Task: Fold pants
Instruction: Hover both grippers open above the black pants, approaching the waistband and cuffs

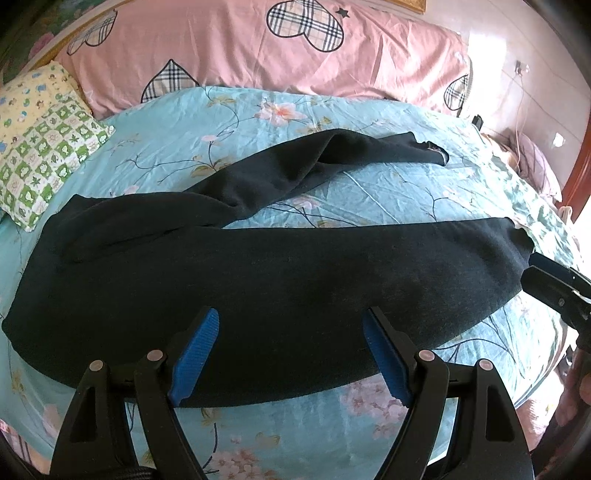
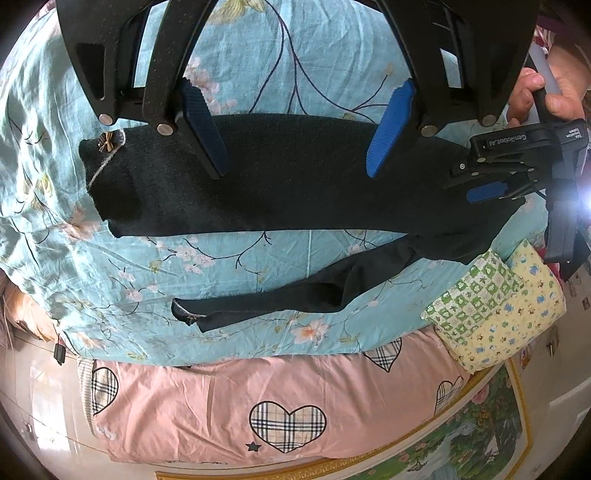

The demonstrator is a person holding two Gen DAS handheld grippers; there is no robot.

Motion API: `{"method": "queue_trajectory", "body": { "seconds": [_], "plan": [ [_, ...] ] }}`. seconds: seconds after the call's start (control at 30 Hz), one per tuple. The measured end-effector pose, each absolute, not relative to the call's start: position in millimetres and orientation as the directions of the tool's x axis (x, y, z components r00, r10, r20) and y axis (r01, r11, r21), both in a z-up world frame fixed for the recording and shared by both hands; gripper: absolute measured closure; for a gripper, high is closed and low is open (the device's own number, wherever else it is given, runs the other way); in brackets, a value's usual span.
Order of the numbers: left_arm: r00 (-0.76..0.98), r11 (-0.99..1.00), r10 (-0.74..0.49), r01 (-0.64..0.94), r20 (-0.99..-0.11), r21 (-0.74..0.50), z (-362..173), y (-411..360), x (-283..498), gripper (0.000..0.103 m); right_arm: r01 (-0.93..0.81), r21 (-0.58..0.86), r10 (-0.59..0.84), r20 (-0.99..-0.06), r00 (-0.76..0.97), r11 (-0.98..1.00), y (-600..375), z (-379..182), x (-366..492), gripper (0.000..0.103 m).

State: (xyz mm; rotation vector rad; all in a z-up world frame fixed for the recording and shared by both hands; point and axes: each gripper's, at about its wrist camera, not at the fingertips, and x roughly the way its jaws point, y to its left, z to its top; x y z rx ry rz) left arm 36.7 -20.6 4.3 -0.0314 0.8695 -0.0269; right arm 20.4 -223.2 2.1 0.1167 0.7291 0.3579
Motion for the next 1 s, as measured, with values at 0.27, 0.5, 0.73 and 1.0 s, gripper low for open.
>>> {"method": "queue_trajectory", "body": {
  "seconds": [0.27, 0.5, 0.73, 1.0],
  "plan": [
    [0.643, 0.999, -0.039, 0.01, -0.765, -0.043, 4.9, -22.1, 38.6, 0.022, -0.276, 0.229, 0.358, -0.632, 0.687, 0.933, -223.4, 0.1, 20.2, 0.025],
    [0.641, 0.999, -0.038, 0.009, -0.767, -0.042, 4.9, -22.5, 39.6, 0.022, -0.279, 0.229, 0.36, -0.633, 0.685, 0.933, -221.9, -2.1, 19.5, 0.025],
    [0.643, 0.999, -0.037, 0.016, -0.765, -0.036, 5.0, -22.6, 38.2, 0.022, -0.279, 0.231, 0.362, -0.636, 0.682, 0.932, -220.6, -2.7, 19.0, 0.025],
    [0.641, 0.999, -0.042, 0.018, -0.767, -0.039, 4.8, -21.8, 36.8, 0.022, -0.276, 0.232, 0.36, -0.638, 0.681, 0.933, -219.7, -3.4, 19.7, 0.025]
  ]
}}
